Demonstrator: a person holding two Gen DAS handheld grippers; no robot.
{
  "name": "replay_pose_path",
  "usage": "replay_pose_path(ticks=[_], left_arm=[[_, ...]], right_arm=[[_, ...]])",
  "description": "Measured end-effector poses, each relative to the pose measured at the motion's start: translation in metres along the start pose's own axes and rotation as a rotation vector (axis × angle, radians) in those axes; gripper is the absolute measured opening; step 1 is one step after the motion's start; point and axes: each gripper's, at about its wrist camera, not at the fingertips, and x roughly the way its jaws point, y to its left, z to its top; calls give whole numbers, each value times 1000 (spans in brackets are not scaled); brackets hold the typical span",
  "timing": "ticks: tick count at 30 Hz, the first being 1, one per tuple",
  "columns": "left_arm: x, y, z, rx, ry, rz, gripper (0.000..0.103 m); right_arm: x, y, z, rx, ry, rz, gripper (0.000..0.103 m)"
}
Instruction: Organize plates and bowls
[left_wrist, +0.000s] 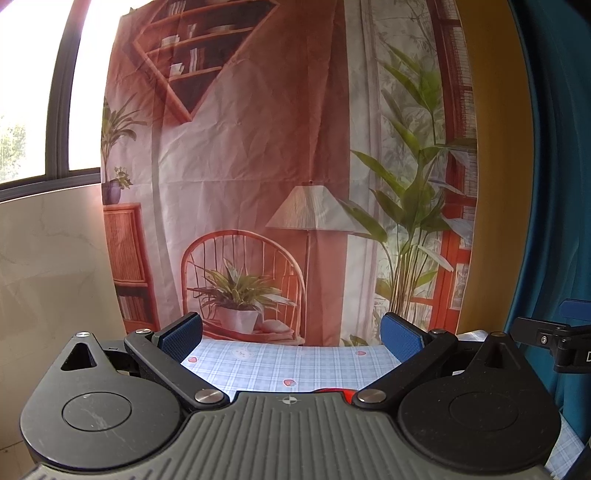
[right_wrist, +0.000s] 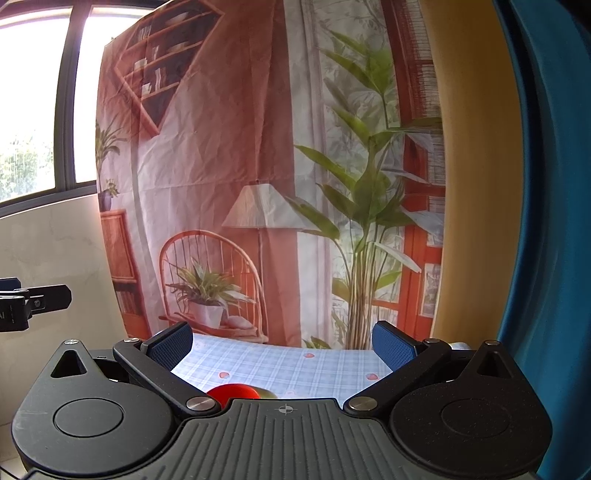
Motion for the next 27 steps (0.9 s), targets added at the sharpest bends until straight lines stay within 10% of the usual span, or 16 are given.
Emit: replay_pose_path(ticks=[27], left_arm=[[1, 5, -2, 9, 7, -17, 103]], right_arm=[[-1, -6, 0, 9, 1, -3, 103]])
